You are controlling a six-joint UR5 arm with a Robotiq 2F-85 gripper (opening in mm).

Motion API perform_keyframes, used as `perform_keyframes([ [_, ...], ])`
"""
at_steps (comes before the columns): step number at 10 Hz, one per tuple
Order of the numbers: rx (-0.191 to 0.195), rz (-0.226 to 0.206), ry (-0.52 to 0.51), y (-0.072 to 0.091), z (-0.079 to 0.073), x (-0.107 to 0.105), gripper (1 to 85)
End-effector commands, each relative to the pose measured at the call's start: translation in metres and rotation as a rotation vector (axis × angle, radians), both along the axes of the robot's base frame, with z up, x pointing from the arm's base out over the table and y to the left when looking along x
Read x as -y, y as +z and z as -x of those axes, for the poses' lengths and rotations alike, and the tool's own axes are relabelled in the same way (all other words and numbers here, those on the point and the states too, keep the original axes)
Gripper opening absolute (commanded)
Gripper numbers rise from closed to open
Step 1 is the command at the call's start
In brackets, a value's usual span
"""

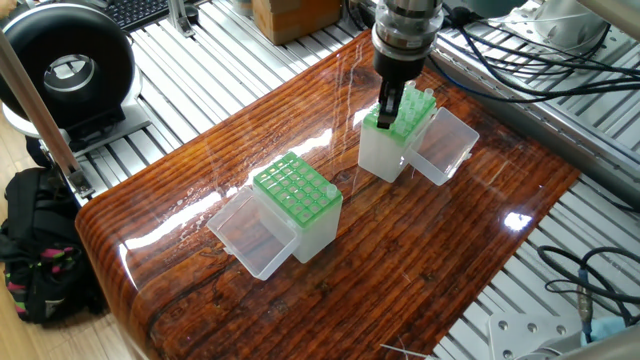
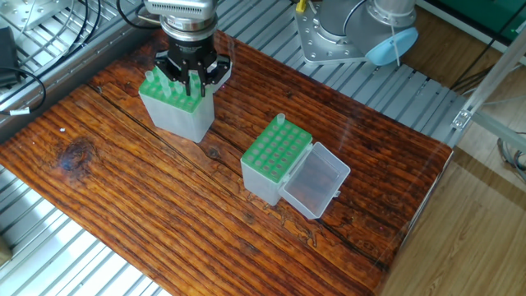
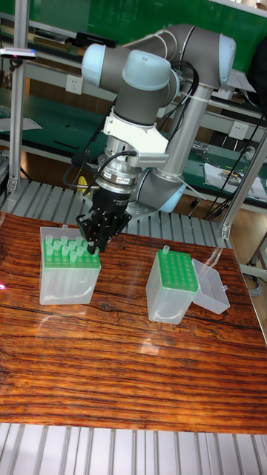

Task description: Transfer all large pipette tips from one holder to another

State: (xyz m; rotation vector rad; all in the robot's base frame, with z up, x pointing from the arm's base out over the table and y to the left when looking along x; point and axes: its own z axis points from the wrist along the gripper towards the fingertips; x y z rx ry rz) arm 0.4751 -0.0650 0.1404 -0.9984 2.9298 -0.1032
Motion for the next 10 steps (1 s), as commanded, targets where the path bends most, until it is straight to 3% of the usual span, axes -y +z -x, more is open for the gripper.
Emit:
perform_keyframes([
  [1, 0.008, -0.008, -0.003, 0.001, -0.0018, -0.0005, 29.0],
  [10, 0.011, -0.018, -0.008, 0.0024, -0.0057, -0.0048, 27.0],
])
